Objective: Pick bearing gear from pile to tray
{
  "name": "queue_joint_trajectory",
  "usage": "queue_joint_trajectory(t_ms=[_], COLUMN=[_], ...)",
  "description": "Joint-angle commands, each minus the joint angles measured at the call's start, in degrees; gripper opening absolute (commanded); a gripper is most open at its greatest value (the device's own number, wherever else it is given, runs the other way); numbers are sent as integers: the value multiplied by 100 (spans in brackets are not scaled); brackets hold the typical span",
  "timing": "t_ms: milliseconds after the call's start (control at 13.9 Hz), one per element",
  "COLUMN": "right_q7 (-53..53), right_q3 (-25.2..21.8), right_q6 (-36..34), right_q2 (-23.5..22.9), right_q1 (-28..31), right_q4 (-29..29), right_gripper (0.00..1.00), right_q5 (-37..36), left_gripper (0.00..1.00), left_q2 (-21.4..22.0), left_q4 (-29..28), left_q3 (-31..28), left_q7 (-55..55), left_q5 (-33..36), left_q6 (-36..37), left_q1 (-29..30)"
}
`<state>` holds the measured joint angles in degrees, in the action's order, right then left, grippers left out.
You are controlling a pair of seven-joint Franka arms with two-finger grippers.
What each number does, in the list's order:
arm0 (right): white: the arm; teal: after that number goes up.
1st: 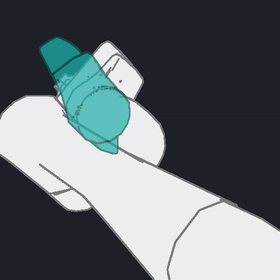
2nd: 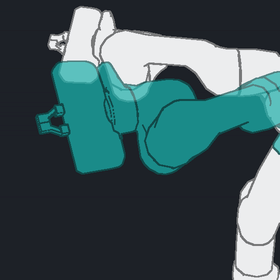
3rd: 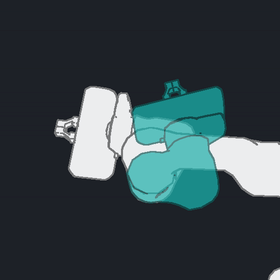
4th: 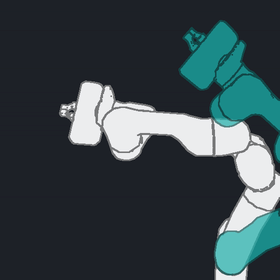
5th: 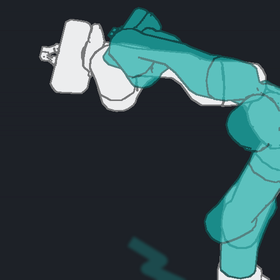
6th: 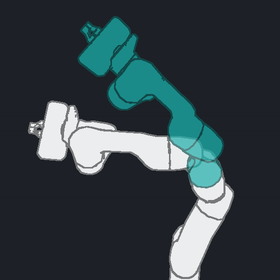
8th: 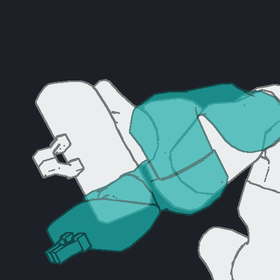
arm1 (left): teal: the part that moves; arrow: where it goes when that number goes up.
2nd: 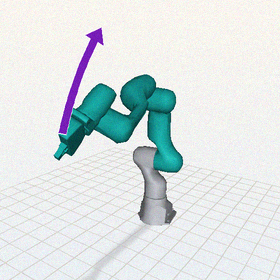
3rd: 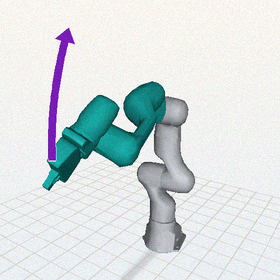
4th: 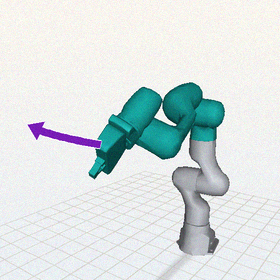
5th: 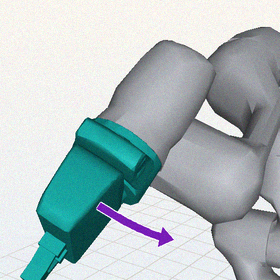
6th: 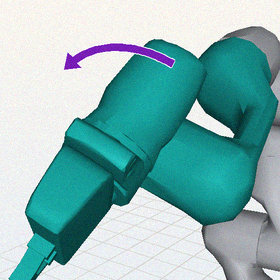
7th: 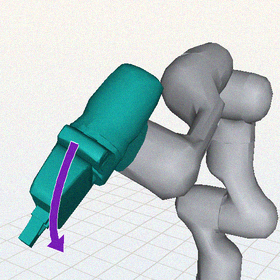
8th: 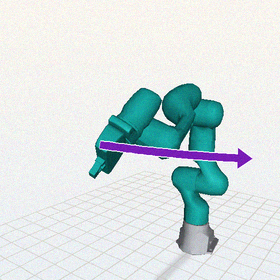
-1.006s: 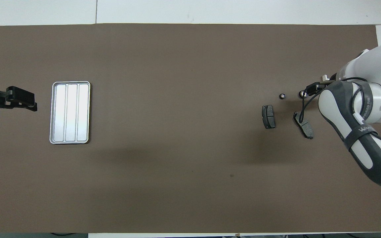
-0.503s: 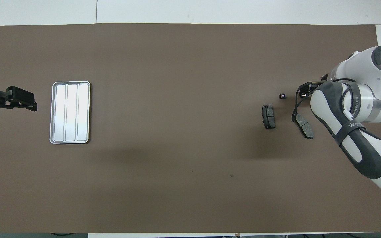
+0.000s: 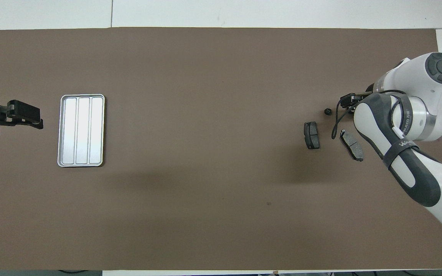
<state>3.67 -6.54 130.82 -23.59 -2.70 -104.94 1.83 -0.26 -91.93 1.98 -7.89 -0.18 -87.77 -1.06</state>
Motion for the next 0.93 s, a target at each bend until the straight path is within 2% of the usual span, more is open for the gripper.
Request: queue_joint_trajectory(t_ms=[0,862], right_q7=[187,178], right_q3=[13,13], right_q6=[128,216], right_q2=[-120,-278], right_q1=[42,33], right_q4=[62,26], right_gripper=[100,100], right_q5=[160,160], left_gripper=[100,100], left_q2=[176,176], left_q4=[-220,-220], left_q3=[5,5], left_q7=[33,33], left_q5=[36,36], left_q6=[-109,-109], left_q1=[9,9])
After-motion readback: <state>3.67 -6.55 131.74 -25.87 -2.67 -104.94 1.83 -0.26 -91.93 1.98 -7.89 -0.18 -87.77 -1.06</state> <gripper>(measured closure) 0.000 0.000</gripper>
